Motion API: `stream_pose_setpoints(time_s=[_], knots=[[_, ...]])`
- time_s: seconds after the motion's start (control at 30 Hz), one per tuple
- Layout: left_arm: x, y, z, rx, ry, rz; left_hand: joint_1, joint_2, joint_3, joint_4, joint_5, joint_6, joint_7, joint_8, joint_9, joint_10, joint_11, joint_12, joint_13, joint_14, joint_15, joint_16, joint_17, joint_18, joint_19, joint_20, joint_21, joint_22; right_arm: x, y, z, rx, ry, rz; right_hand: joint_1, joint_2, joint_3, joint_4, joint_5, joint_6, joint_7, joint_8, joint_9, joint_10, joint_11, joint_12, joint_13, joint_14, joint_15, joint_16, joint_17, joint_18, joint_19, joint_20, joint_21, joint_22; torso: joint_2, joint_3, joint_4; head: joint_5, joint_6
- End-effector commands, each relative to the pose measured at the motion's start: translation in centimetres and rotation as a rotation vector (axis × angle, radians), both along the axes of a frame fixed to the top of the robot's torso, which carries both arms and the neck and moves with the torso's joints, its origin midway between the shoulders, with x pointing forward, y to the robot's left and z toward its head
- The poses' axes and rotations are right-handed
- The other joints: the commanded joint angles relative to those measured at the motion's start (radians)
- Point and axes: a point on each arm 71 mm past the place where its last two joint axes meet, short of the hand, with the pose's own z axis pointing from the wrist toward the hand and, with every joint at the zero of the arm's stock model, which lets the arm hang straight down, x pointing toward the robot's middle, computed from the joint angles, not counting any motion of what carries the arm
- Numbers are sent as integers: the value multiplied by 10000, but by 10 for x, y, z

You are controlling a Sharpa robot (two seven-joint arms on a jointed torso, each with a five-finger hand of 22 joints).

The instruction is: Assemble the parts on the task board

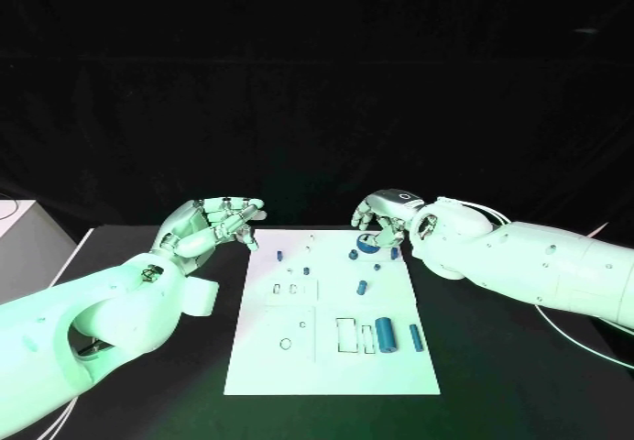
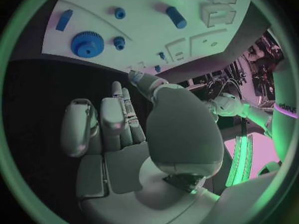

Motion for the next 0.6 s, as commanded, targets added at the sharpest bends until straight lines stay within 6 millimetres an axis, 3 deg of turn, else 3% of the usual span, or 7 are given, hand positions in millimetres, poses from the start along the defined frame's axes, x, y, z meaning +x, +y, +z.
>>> stream_pose_setpoints(time_s=[0.03, 0.17, 0.2, 0.23, 0.37, 0.6], knots=[[-5, -5, 5, -3, -168, -532, -80, -50, 70, 4, -66, 25, -61, -25, 19, 65, 3, 27, 13, -33, -46, 87, 32, 40, -96, 11, 103, 67, 2, 1, -2, -1048, -143, -241, -5, -59, -134, 11, -69, -108, -2, -53, 34, -108, 10, -45, 25, 246, 44, 232, 200, -119, 56, 34, 194, 256, 181, -36, 99, -95, 20], [-6, -5, 8, -10, -229, -570, -80, -50, 70, 4, -66, 25, -61, -25, 19, 65, 3, 27, 13, -33, -46, 87, 32, 40, -96, 11, 103, 67, 3, 3, -3, -1208, -147, -274, 14, -38, -182, 33, -72, -95, -4, -40, 69, -126, 14, -39, 44, 264, 49, 396, 333, -161, 112, 44, 392, 526, 245, -66, 142, -139, 36], [-7, -5, 8, -13, -241, -578, -80, -50, 70, 4, -66, 25, -61, -25, 19, 65, 3, 27, 13, -33, -46, 87, 32, 40, -96, 11, 103, 67, 3, 4, -4, -1258, -143, -280, 26, -28, -209, 45, -69, -84, -10, -31, 90, -135, 10, -37, 55, 371, 53, 782, 787, -9, -121, 49, -112, -223, 251, -72, 148, -147, 37], [-7, -5, 9, -17, -253, -588, -85, -57, 77, 1, -65, 20, -60, -25, 26, 63, 5, 25, 15, -39, -46, 124, 47, 41, -122, 11, 160, 105, 4, 4, -4, -1307, -131, -291, 36, -22, -219, 50, -68, -74, -15, -23, 102, -131, 8, -34, 62, 395, 48, 880, 883, 14, -155, 52, -192, -335, 267, -82, 156, -156, 45], [-8, -5, 10, -29, -290, -612, -85, -57, 77, 1, -65, 20, -60, -25, 26, 63, 5, 25, 15, -39, -46, 124, 47, 41, -122, 11, 160, 105, 5, 5, -6, -1452, -52, -336, 48, -16, -244, 66, -57, -80, -45, -21, 125, -97, -20, -20, 85, 422, 27, 1040, 1018, 18, -142, 42, -190, -321, 309, -120, 188, -199, 36], [-8, -3, 11, -15, -317, -575, -85, -57, 77, 1, -65, 20, -60, -25, 26, 63, 5, 25, 15, -39, -46, 124, 47, 41, -122, 11, 160, 105, 5, 6, -12, -1687, 268, -362, -15, -48, -318, 131, -30, -83, -71, -12, 165, -23, -53, -12, 132, 437, -4, 1251, 1201, -3, -80, 12, -112, -200, 367, -149, 238, -209, 10]])
